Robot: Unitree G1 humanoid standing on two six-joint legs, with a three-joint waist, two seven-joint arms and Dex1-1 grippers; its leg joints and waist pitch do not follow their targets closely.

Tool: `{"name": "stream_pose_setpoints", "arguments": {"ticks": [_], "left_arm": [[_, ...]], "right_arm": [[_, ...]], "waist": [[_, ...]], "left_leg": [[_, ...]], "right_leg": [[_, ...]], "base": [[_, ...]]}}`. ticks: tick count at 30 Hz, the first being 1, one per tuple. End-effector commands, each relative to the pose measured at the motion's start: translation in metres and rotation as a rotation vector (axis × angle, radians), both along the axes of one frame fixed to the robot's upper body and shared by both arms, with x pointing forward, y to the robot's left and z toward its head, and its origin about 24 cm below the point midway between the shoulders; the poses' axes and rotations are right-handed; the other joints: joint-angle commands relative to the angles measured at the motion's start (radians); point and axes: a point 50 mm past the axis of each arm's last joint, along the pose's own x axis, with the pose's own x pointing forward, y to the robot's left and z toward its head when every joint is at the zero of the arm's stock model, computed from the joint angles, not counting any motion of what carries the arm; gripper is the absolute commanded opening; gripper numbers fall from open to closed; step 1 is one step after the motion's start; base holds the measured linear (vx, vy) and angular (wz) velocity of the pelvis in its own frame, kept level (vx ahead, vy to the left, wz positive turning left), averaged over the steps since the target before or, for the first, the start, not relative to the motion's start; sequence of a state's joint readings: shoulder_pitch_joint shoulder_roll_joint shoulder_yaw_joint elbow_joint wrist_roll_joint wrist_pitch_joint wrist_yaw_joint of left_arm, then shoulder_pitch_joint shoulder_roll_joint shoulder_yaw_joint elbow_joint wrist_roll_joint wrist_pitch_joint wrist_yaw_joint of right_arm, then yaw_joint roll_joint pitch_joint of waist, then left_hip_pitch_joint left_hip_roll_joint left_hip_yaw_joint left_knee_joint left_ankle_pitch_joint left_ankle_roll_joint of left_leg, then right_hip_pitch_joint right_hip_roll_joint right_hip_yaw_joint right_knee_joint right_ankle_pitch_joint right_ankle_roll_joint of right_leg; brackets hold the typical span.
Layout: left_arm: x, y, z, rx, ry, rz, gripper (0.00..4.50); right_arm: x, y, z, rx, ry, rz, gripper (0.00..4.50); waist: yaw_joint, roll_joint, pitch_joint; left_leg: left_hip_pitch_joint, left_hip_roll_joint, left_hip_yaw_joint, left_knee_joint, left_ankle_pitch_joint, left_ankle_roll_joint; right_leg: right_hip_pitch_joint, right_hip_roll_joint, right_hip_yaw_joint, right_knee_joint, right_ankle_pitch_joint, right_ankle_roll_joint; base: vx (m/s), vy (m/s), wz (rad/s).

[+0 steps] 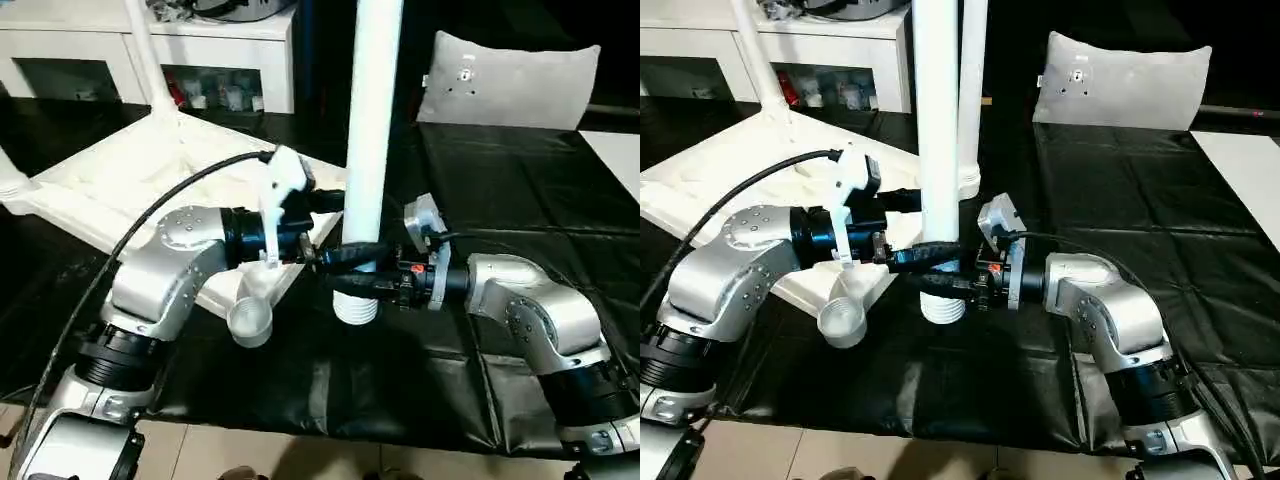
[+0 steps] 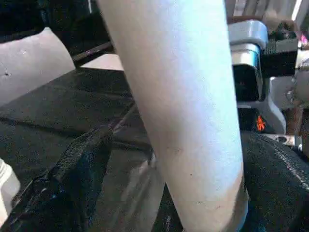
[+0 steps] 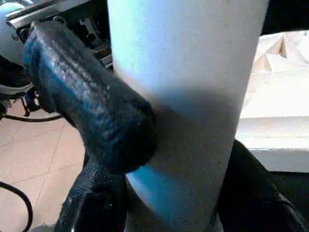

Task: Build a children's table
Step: Pick table leg

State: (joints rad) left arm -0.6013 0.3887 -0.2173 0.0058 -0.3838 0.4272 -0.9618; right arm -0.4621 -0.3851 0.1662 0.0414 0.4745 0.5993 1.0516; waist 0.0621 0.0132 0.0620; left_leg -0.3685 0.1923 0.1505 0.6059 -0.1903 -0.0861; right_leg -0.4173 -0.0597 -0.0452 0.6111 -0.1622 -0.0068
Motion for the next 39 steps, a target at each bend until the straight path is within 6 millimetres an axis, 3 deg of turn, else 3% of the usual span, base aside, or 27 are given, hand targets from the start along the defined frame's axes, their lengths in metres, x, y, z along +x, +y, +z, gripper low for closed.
{"name": "stream_pose_setpoints", "arguments": {"ticks": [1, 3, 8, 10, 15, 24, 36, 39], "left_arm": [[0.006, 0.006, -0.004, 0.082, -0.020, 0.045, 4.06], [0.006, 0.007, -0.004, 0.101, -0.045, 0.051, 4.06], [0.006, 0.008, -0.006, 0.106, -0.069, 0.047, 3.56], [0.002, 0.006, -0.004, -0.052, 0.097, 0.022, 3.35], [-0.008, 0.002, -0.008, -0.188, 0.304, -0.047, 3.02], [-0.005, 0.000, -0.006, -0.245, 0.323, 0.002, 3.02], [-0.006, -0.001, -0.004, -0.284, 0.381, 0.003, 3.02], [-0.007, -0.002, 0.000, -0.280, 0.300, -0.018, 3.02]], "right_arm": [[-0.002, 0.002, 0.008, 0.020, -0.041, 0.030, 1.93], [-0.002, 0.003, 0.008, 0.018, -0.042, 0.033, 1.93], [-0.002, 0.003, 0.008, 0.016, -0.042, 0.035, 1.93], [-0.003, 0.003, 0.007, 0.021, -0.037, 0.040, 1.93], [-0.004, 0.004, 0.006, 0.025, -0.032, 0.042, 1.93], [-0.005, 0.004, 0.005, 0.025, -0.028, 0.045, 1.93], [-0.005, 0.005, 0.005, 0.025, -0.030, 0.047, 1.93], [-0.004, 0.004, 0.005, 0.019, -0.037, 0.040, 1.93]], "waist": [[0.004, -0.013, -0.074], [0.005, -0.012, -0.074], [0.004, -0.018, -0.074], [0.005, -0.014, -0.075], [0.006, -0.013, -0.074], [0.007, -0.015, -0.072], [0.008, -0.016, -0.073], [0.008, -0.017, -0.072]], "left_leg": [[-0.001, 0.018, 0.008, -0.067, -0.145, 0.016], [0.000, 0.018, 0.008, -0.067, -0.145, 0.016], [-0.001, 0.018, 0.009, -0.066, -0.147, 0.016], [0.001, 0.017, 0.012, -0.064, -0.136, 0.012], [0.000, 0.014, 0.012, -0.062, -0.143, 0.017], [-0.001, 0.015, 0.009, -0.065, -0.156, 0.022], [-0.001, 0.014, 0.010, -0.063, -0.148, 0.025], [-0.001, 0.015, 0.009, -0.064, -0.151, 0.027]], "right_leg": [[0.064, -0.058, 0.035, -0.073, -0.303, -0.165], [0.064, -0.058, 0.035, -0.073, -0.302, -0.167], [0.064, -0.058, 0.035, -0.072, -0.304, -0.165], [0.062, -0.059, 0.036, -0.066, -0.284, -0.180], [0.062, -0.056, 0.033, -0.068, -0.293, -0.197], [0.063, -0.056, 0.033, -0.077, -0.346, -0.156], [0.063, -0.056, 0.032, -0.076, -0.334, -0.162], [0.063, -0.056, 0.032, -0.080, -0.352, -0.151]], "base": [[0.000, 0.000, 0.00], [0.000, 0.000, 0.00], [0.000, 0.000, 0.00], [0.000, 0.000, 0.00], [0.000, 0.000, 0.00], [0.000, 0.000, 0.00], [0.000, 0.000, 0.00], [0.000, 0.000, 0.00]]}}
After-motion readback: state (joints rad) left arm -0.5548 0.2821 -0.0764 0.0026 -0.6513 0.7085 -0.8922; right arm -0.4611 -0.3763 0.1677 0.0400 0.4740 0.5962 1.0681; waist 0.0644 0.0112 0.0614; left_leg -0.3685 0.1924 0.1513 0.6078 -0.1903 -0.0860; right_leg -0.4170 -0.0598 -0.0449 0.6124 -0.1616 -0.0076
